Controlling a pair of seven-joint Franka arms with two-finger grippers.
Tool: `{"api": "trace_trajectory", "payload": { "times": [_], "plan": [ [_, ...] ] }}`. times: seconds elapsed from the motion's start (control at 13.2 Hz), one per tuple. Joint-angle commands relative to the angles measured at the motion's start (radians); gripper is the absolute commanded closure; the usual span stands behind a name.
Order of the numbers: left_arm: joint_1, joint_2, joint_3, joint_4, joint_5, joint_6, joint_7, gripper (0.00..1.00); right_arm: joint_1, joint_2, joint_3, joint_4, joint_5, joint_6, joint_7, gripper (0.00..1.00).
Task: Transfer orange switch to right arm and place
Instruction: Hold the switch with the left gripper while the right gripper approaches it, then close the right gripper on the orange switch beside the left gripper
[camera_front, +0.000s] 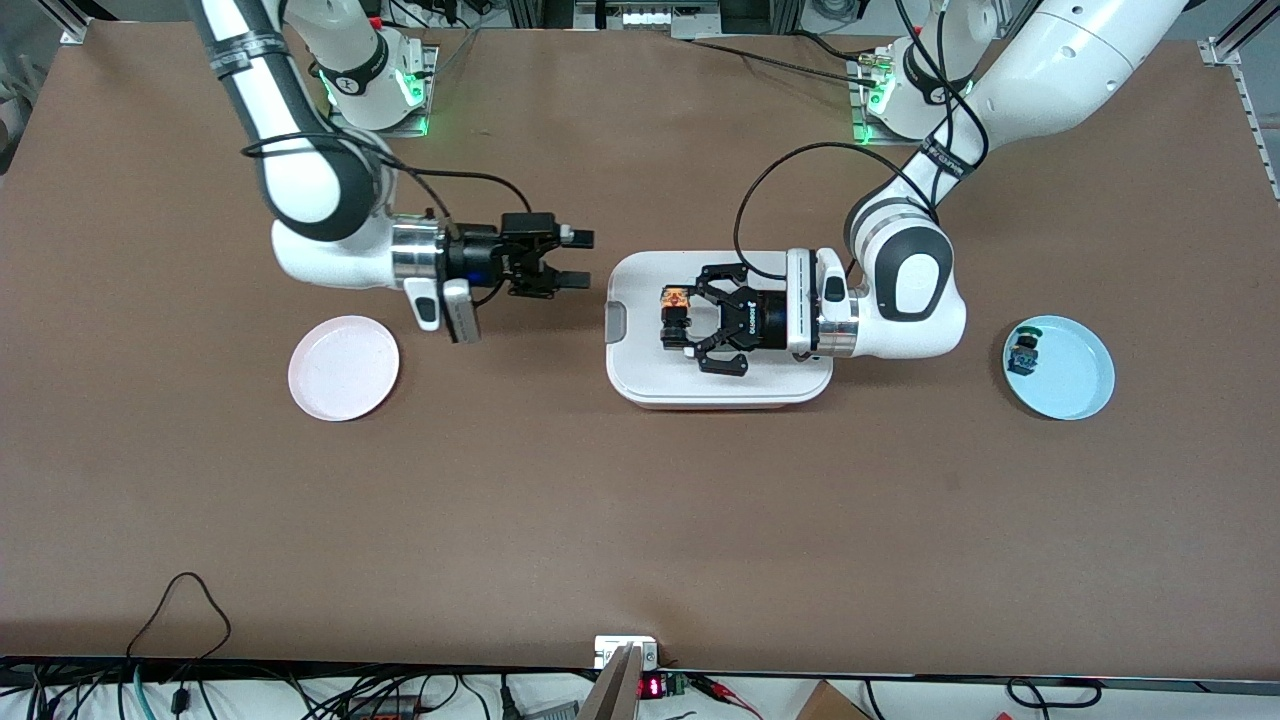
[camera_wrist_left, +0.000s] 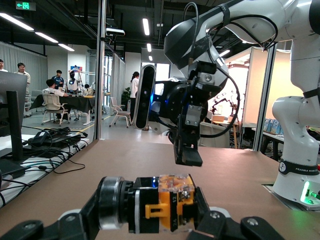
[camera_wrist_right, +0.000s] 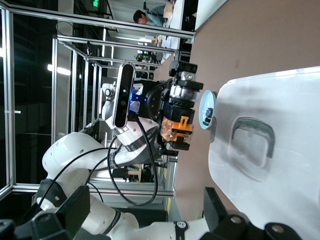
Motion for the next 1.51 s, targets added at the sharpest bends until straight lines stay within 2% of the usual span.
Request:
{"api": "trace_trajectory", "payload": {
  "times": [0.0, 0.23, 0.53, 0.76, 1.06, 1.29, 1.44],
  "plan": [
    [-0.002, -0.006, -0.007, 0.003, -0.04, 0.0, 0.038, 1.0, 0.046, 0.045, -0.009, -0.013, 0.123, 0.017, -0.136, 0.0],
    [-0.002, -0.006, -0.007, 0.001, -0.04, 0.0, 0.039, 1.0, 0.089, 0.09, -0.009, -0.012, 0.22, 0.018, -0.207, 0.0],
    [-0.002, -0.006, -0.007, 0.001, -0.04, 0.0, 0.039, 1.0, 0.128, 0.102, -0.009, -0.009, 0.28, 0.046, -0.222, 0.0],
    [-0.002, -0.006, -0.007, 0.001, -0.04, 0.0, 0.039, 1.0, 0.165, 0.108, -0.009, -0.001, 0.375, 0.051, -0.224, 0.03],
    [-0.006, -0.005, -0.007, 0.001, -0.04, 0.0, 0.038, 1.0, 0.174, 0.11, -0.009, 0.017, 0.396, 0.069, -0.206, 0.03],
    [-0.008, -0.006, -0.007, 0.001, -0.04, 0.002, 0.038, 1.0, 0.192, 0.113, -0.009, 0.028, 0.494, 0.071, -0.186, 0.04],
    [-0.008, -0.006, -0.007, 0.003, -0.04, 0.002, 0.036, 1.0, 0.198, 0.133, -0.009, 0.058, 0.502, 0.103, -0.186, 0.04]
  ]
}}
